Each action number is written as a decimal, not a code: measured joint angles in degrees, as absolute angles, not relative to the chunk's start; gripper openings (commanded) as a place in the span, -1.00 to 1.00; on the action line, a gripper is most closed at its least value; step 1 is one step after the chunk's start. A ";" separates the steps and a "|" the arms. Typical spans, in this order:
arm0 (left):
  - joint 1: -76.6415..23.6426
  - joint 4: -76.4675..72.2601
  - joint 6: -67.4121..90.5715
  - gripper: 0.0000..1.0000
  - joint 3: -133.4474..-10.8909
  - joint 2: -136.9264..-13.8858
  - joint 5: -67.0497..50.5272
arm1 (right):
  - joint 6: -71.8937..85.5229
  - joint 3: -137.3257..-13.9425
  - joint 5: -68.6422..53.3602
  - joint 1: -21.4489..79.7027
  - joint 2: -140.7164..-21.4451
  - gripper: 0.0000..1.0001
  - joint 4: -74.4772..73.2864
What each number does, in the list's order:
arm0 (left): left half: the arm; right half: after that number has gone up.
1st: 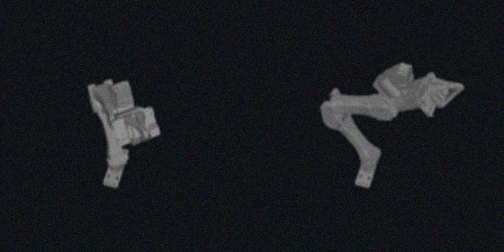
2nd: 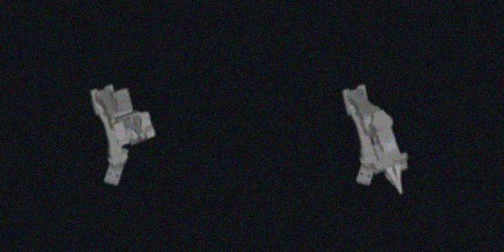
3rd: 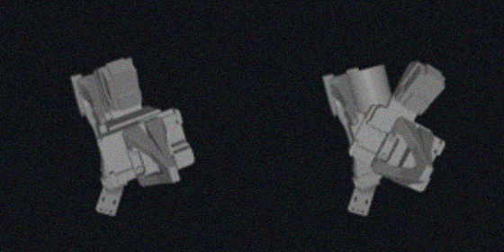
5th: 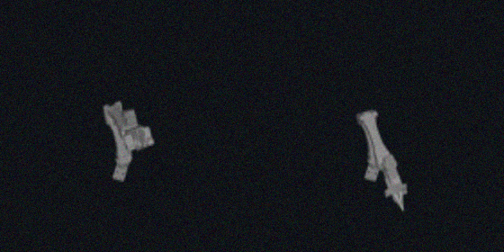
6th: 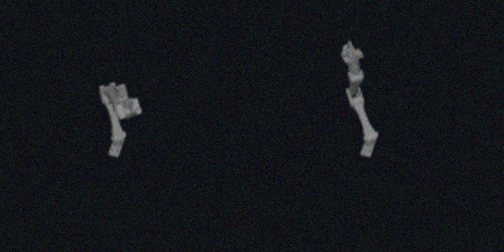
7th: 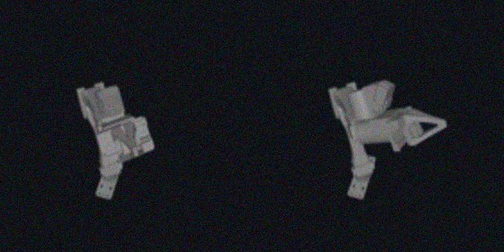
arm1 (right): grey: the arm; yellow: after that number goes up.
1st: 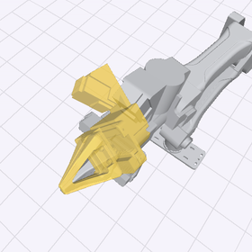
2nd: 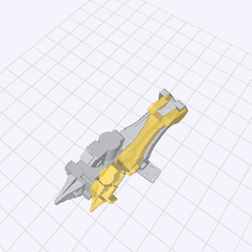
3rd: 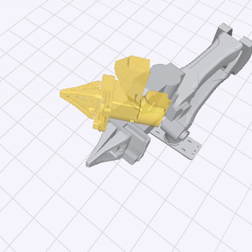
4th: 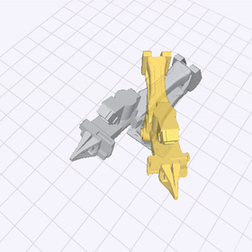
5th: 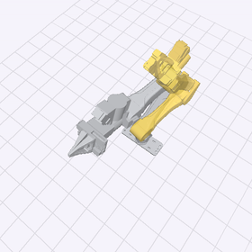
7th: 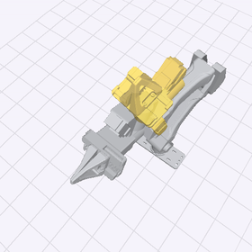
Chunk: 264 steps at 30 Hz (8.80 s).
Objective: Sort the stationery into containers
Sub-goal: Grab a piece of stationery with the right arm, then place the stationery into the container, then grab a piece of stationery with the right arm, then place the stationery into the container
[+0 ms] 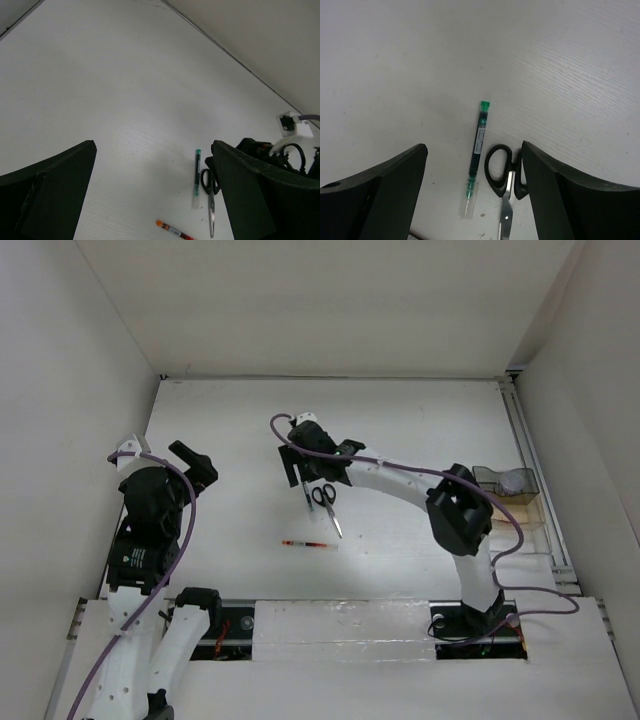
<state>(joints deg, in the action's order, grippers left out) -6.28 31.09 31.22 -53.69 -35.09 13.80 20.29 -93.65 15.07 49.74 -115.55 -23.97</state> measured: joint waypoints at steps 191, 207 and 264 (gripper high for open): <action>-4.38 32.10 32.82 1.00 -53.71 -55.31 12.84 | 0.67 -67.77 3.77 66.08 -107.68 0.52 -16.21; -4.38 31.07 32.05 1.00 -53.71 -53.54 11.86 | 0.89 -71.37 1.98 66.04 -110.98 -1.00 -14.52; -4.38 31.00 32.03 1.00 -53.71 -47.81 11.75 | 62.43 -33.52 22.13 -21.80 -49.50 -1.00 -21.69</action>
<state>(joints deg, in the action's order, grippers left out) -4.38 31.00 32.03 -53.71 -47.81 11.75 62.43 -33.52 22.13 -21.80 -49.50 -21.69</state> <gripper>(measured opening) 0.997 0.050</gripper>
